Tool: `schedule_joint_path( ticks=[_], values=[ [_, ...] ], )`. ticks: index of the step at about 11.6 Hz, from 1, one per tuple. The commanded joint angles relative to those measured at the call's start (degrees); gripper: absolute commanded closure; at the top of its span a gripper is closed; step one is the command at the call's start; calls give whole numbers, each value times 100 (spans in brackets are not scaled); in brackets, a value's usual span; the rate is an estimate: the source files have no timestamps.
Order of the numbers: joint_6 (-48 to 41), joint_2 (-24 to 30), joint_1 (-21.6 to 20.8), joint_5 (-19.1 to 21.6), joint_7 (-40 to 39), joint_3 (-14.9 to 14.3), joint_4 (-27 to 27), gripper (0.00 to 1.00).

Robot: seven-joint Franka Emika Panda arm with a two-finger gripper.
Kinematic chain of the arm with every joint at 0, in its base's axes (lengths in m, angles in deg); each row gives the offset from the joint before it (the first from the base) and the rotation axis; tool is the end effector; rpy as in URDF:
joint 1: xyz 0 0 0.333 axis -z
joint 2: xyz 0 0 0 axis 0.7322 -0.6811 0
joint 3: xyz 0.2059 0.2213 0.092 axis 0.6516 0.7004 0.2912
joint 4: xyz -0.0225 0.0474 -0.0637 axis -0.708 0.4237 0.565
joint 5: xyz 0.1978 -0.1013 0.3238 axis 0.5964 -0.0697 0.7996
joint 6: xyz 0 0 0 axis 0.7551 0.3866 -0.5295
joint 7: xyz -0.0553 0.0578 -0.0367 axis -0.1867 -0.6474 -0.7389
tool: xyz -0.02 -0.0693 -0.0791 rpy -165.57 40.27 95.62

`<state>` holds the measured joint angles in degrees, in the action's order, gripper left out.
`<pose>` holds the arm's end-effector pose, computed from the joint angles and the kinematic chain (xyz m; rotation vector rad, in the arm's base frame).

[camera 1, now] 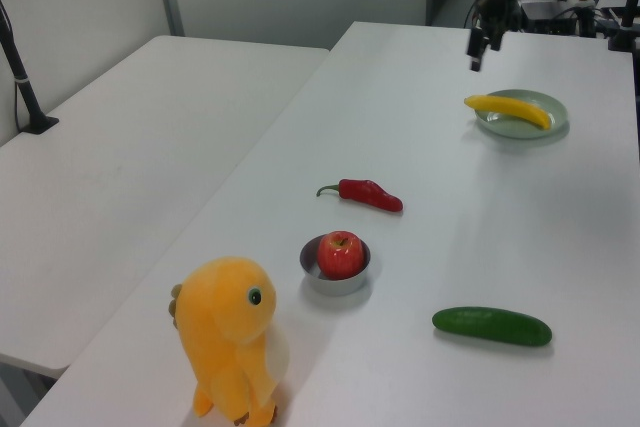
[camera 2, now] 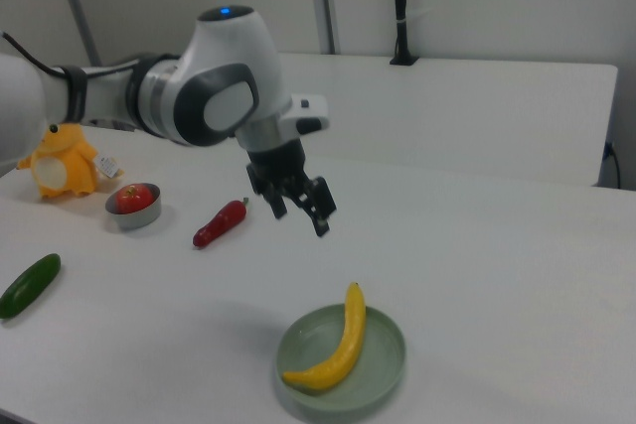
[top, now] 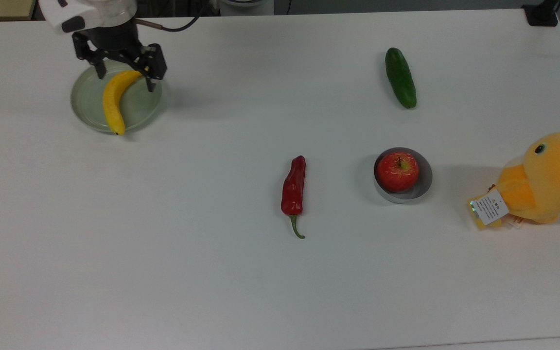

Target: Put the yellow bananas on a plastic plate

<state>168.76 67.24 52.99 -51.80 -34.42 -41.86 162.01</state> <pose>0.5881 -0.1222 0.4714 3.0413 -0.2872 0.1783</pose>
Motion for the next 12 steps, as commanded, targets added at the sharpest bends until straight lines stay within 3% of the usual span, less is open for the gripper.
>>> schedule_joint_path(
  ticks=[1, 3, 5, 7, 12],
  values=[
    [-39, 82, -459, 465, 647, 21, -418, 0],
    [-101, 212, -819, 465, 578, 30, -437, 0],
    [-843, 397, -1005, 448, 369, 56, -559, 0],
    [-1444, 398, -1023, 456, 78, 135, -752, 0],
    [-1472, 407, -1084, 474, 173, 153, -762, 0]
  ],
)
